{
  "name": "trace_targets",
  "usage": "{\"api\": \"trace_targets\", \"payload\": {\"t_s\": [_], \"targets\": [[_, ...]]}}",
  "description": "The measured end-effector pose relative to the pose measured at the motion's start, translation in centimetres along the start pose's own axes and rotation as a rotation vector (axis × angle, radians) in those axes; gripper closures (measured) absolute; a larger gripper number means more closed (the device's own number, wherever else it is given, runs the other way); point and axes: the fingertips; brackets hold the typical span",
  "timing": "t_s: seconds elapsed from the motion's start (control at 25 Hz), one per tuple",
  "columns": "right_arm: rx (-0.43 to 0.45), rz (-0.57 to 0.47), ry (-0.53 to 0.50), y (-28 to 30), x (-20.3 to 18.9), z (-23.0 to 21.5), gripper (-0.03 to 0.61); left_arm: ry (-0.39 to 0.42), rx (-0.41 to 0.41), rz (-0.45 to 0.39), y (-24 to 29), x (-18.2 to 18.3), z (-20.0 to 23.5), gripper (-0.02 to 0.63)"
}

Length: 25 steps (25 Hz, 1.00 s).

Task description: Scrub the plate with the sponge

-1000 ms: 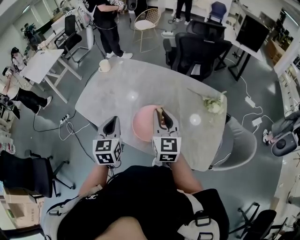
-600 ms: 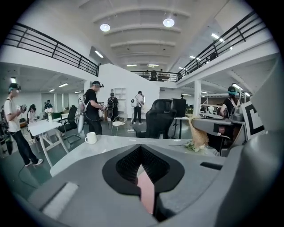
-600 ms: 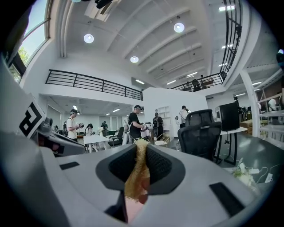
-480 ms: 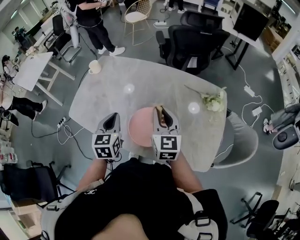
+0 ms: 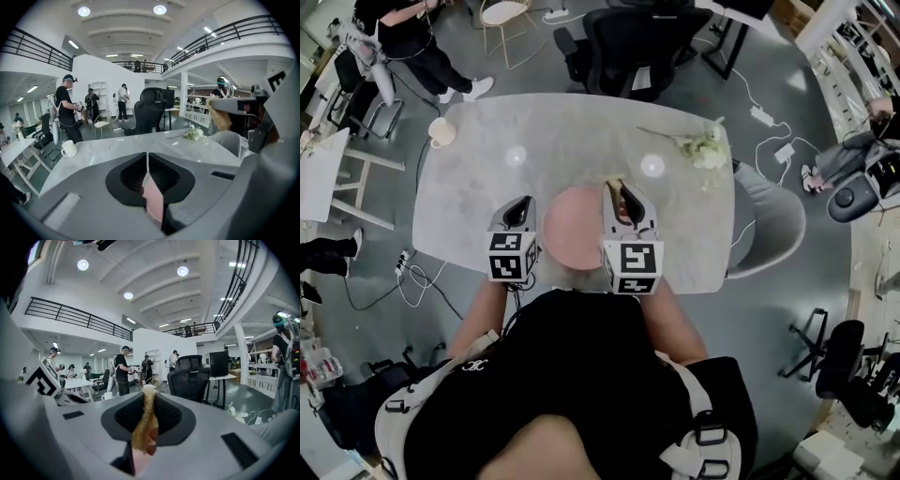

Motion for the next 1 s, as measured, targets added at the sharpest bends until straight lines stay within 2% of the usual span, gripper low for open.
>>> {"api": "trace_targets", "payload": {"t_s": [0.12, 0.24, 0.52, 0.72, 1.0], "targets": [[-0.05, 0.019, 0.013, -0.8, -0.6, -0.8, 0.514, 0.039, -0.045, 0.04, 1.9, -1.0, -0.4, 0.6], [-0.092, 0.04, 0.022, -1.5, -1.3, -1.6, 0.514, 0.067, -0.087, 0.07, 3.7, -1.9, -0.7, 0.525], [-0.182, 0.068, 0.045, -3.6, -2.7, -3.6, 0.514, 0.066, -0.129, 0.19, 8.0, -5.6, -0.7, 0.523], [-0.224, 0.085, 0.054, -4.8, -3.3, -4.6, 0.514, 0.057, -0.166, 0.325, 11.3, -9.7, -1.1, 0.523], [-0.275, 0.1, 0.068, -6.2, -4.1, -6.4, 0.514, 0.057, -0.124, 0.458, 14.0, -13.7, -0.2, 0.523]]}}
Point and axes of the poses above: the fingertips, and each gripper's own axes: y forward along the fingers, z to its left, x out of its top, and after that the axes turned 10 degrees about z, right-handed
